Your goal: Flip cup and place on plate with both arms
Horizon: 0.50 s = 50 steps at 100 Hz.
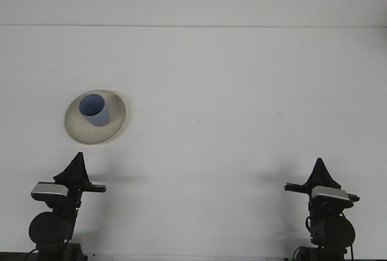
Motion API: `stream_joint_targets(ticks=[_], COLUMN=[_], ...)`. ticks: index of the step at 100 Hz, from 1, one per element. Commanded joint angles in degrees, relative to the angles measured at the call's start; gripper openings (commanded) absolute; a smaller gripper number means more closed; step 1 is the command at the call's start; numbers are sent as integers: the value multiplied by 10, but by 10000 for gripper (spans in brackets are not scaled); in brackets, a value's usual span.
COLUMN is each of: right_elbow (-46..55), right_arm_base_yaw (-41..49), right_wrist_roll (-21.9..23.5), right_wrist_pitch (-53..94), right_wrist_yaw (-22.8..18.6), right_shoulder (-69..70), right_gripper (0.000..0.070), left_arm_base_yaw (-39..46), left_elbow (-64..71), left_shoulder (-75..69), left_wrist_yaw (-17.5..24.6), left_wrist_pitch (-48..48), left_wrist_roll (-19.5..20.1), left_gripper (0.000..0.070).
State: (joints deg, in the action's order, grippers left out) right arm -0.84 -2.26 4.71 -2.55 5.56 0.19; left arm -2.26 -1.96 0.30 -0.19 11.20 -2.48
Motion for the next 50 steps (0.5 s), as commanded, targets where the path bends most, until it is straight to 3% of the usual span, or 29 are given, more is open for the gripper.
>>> stream_joint_targets(ticks=[1, 50], right_elbow=[1, 1], right_arm_base_yaw=[0, 0], right_wrist_roll=[0, 0], right_wrist_pitch=[-10, -13], right_wrist_yaw=[-2, -2], right_shoulder=[-1, -1], right_gripper=[0, 0], left_arm_base_yaw=[0, 0], left_elbow=[11, 11], left_shoulder=[-1, -1], left_wrist_yaw=[1, 1], left_wrist_pitch=[9, 9], left_wrist_roll=[-1, -1], left_gripper=[12, 12])
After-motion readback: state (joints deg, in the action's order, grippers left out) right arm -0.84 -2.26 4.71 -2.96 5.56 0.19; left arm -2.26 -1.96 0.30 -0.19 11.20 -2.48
